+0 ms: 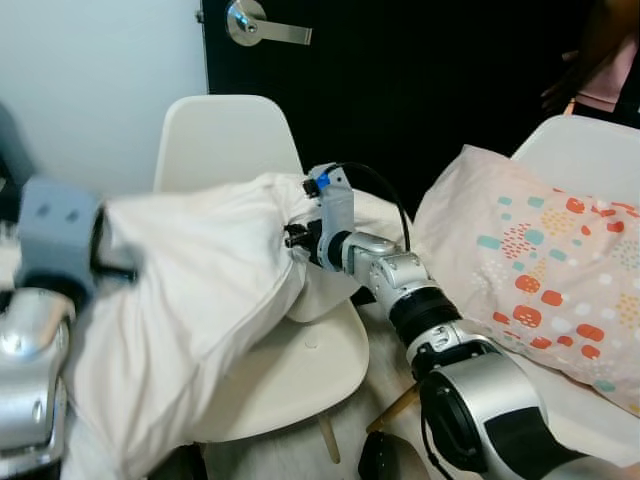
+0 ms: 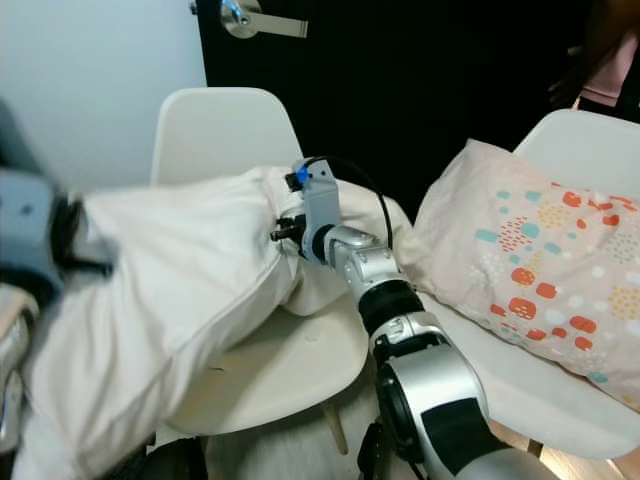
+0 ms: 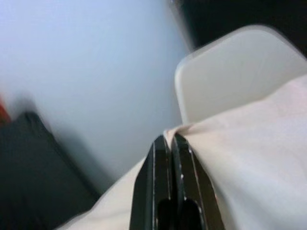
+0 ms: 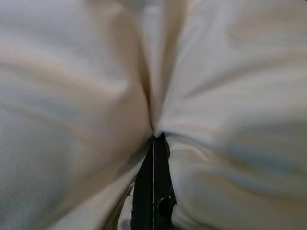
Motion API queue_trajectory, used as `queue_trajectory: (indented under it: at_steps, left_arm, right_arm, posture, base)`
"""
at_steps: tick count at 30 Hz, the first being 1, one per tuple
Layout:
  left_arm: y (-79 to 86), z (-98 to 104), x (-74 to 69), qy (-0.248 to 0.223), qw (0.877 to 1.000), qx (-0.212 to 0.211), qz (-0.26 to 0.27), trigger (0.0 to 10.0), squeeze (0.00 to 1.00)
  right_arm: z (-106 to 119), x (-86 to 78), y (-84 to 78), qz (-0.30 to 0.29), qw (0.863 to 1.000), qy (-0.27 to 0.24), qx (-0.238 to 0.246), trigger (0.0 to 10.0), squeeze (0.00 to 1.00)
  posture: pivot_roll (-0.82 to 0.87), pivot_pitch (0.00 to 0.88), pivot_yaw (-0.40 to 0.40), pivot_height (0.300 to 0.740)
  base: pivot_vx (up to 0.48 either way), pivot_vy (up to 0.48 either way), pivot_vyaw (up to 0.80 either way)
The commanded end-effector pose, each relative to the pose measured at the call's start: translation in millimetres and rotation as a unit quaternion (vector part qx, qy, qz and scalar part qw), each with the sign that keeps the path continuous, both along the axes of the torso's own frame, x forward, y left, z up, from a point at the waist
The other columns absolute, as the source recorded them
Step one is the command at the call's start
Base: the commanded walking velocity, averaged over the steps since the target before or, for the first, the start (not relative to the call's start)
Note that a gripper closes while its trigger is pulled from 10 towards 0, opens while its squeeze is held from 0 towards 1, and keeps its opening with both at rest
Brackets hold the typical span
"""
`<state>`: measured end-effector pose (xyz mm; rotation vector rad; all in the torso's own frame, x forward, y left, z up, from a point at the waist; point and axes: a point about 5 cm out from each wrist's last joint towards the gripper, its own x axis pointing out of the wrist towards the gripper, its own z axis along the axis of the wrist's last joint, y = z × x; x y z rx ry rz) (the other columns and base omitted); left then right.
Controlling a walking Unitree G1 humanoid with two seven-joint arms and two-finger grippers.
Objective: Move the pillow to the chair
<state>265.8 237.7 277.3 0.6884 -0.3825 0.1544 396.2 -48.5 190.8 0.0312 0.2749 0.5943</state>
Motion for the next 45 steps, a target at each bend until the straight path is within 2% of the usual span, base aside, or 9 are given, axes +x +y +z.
queue_trajectory:
  at_steps: [1, 12, 13, 14, 17, 20, 26, 44, 45]
  left_arm:
    - [-5.2, 17, -4.9, -0.050, 0.997, 0.050, 0.000, 0.0, 0.00]
    - [35.3, -56, 5.6, 0.094, 0.958, 0.236, 0.134, 0.0, 0.00]
    - [39.1, -73, 4.9, 0.120, 0.949, 0.253, 0.147, 0.0, 0.00]
    - [42.5, -90, 4.3, 0.145, 0.940, 0.264, 0.158, 0.0, 0.00]
    - [46.5, -110, 3.0, 0.166, 0.928, 0.286, 0.174, 0.0, 0.06]
    - [51.4, -125, 2.2, 0.180, 0.912, 0.318, 0.188, 0.0, 0.60]
    - [55.3, -145, 3.3, 0.197, 0.897, 0.349, 0.187, 0.0, 0.57]
    - [36.6, -128, 12.9, 0.130, 0.962, 0.183, 0.158, 0.0, 0.52]
    - [29.5, -121, 14.8, 0.121, 0.977, 0.118, 0.129, 0.0, 1.00]
  right_arm:
    - [17, 4.8, -3.8, -0.018, 0.999, -0.034, 0.009, 10.0, 0.00]
    - [0, -8.7, 9.2, 0.035, 0.999, -0.026, -0.016, 10.0, 0.00]
    - [-2, -10.7, 9.6, 0.041, 0.999, -0.023, -0.013, 10.0, 0.05]
    - [-5, -12.2, 8.6, 0.045, 0.999, -0.019, -0.011, 10.0, 0.76]
    - [-9, -14.1, 6.5, 0.051, 0.999, -0.014, -0.011, 10.0, 1.00]
    - [-14, -15.7, 3.7, 0.062, 0.998, -0.010, -0.023, 10.0, 1.00]
    - [-23, -18.6, -13.6, 0.107, 0.987, 0.004, -0.120, 10.0, 1.00]
    - [-9, -90.4, -108.0, 0.420, 0.894, 0.043, -0.151, 10.0, 1.00]
    - [-2, -92.3, -109.8, 0.426, 0.896, 0.028, -0.126, 10.0, 1.00]
  posture:
    - [0.16, 0.000, -0.110, 0.396]
    - [0.14, 0.000, -0.098, 0.396]
    - [0.14, 0.000, -0.100, 0.396]
    - [0.14, 0.000, -0.101, 0.396]
    - [0.13, 0.000, -0.105, 0.396]
    - [0.13, 0.000, -0.106, 0.396]
    - [0.12, 0.000, -0.105, 0.396]
    - [0.12, 0.000, -0.113, 0.396]
    - [0.12, 0.000, -0.111, 0.396]
  base:
    - [0.000, 0.000, 0.00]
    - [0.000, 0.000, 0.00]
    - [0.000, 0.000, 0.00]
    - [0.000, 0.000, 0.00]
    - [0.000, 0.000, 0.00]
    - [0.000, 0.000, 0.00]
    - [0.000, 0.000, 0.00]
    - [0.000, 0.000, 0.00]
    - [0.000, 0.000, 0.00]
